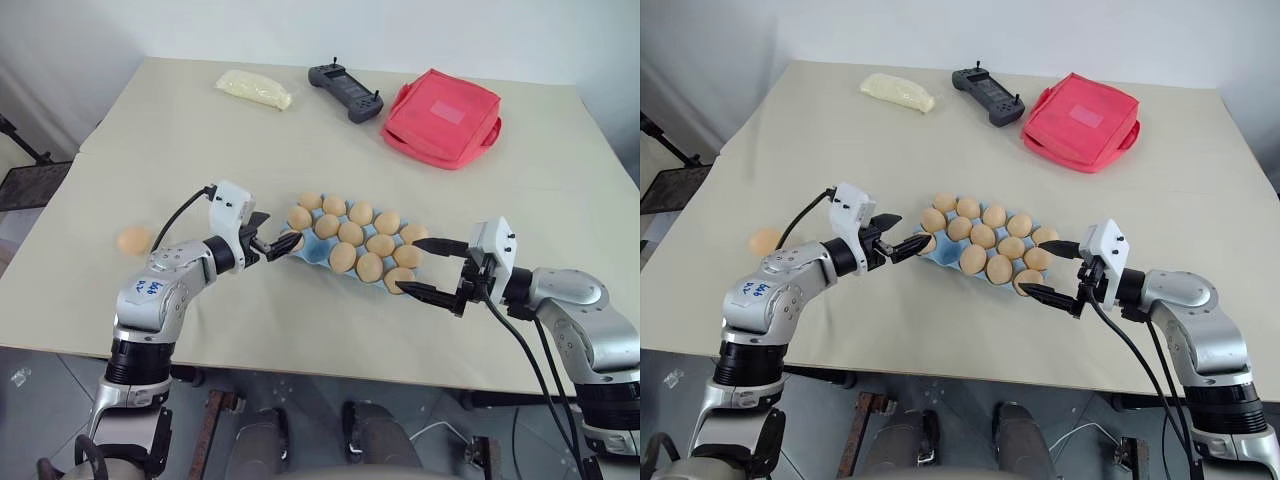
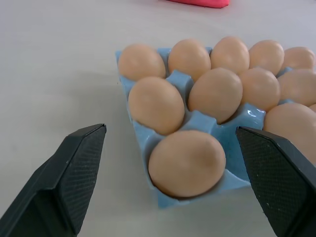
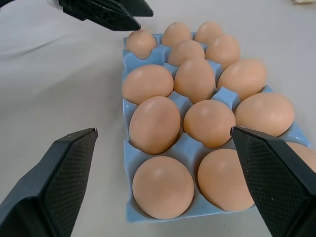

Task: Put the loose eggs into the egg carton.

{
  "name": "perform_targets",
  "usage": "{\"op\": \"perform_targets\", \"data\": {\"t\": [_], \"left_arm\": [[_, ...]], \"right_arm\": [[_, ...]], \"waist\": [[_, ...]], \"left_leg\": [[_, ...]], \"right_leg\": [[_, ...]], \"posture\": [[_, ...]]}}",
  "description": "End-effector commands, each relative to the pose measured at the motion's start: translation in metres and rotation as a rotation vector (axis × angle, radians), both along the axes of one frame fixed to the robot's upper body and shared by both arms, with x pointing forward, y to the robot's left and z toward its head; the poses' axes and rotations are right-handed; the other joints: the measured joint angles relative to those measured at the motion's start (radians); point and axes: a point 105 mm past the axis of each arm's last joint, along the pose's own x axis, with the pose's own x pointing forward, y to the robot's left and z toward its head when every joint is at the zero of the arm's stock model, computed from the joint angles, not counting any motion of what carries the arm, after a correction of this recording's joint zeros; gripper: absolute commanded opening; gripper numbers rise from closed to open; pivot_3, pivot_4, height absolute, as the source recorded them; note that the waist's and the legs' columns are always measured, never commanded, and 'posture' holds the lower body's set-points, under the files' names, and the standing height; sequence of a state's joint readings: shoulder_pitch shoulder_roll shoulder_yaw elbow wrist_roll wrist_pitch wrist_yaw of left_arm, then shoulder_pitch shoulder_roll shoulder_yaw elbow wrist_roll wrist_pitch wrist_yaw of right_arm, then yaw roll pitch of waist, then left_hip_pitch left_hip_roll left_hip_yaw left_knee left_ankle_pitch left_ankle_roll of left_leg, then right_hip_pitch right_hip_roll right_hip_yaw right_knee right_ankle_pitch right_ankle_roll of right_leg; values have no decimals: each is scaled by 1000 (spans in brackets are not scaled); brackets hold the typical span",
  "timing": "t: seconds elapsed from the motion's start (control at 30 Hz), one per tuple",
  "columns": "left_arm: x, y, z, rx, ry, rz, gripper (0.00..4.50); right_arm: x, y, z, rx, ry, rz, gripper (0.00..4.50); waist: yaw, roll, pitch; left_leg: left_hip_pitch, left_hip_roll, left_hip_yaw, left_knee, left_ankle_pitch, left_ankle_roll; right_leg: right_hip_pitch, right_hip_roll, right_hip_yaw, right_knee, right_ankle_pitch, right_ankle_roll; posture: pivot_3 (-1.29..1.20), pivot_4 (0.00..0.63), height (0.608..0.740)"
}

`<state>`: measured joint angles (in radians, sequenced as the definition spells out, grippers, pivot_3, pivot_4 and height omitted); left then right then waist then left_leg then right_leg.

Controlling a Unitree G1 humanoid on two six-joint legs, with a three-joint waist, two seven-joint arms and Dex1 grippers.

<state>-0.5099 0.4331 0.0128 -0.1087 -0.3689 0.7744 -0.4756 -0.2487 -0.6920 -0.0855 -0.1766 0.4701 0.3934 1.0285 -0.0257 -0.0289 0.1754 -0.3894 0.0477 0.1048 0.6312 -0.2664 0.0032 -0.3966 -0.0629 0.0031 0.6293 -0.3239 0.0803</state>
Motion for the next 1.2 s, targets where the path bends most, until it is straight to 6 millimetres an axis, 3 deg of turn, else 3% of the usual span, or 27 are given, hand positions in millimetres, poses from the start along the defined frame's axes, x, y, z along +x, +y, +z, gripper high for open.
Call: {"op": "perform_targets", "data": {"t": [0.03,0.5,0.6,0.83,0.93,1.2], "left_arm": [[2,-4,7,41,-45,-32,4470],[9,-13,0,121,-47,-85,4470],[10,-13,-1,133,-52,-88,3841],[10,-13,0,127,-59,-91,1658],[10,-12,4,111,-66,-80,967],[5,-12,20,7,-69,-76,839]], "right_arm": [[-3,-2,11,1,-50,-3,4500],[-2,-4,10,1,-48,-21,4500],[-2,-4,10,2,-50,-25,4500],[-2,-4,10,3,-51,-31,4500],[-1,-4,9,3,-51,-33,4500],[0,-4,9,3,-50,-33,4500]], "waist": [[0,0,0],[1,0,0],[1,0,0],[1,0,0],[0,0,0],[0,0,0]], "left_leg": [[0,0,0,0,0,0],[0,0,0,0,0,0],[0,0,0,0,0,0],[0,0,0,1,0,0],[1,0,0,1,0,0],[1,0,0,1,0,1]], "right_leg": [[0,0,0,0,0,0],[0,0,0,0,0,0],[0,0,0,0,0,0],[0,0,0,1,0,0],[0,0,0,2,0,0],[0,0,0,3,0,0]], "posture": [[0,150,740],[0,150,740],[0,150,740],[0,150,740],[0,150,740],[0,150,740]]}}
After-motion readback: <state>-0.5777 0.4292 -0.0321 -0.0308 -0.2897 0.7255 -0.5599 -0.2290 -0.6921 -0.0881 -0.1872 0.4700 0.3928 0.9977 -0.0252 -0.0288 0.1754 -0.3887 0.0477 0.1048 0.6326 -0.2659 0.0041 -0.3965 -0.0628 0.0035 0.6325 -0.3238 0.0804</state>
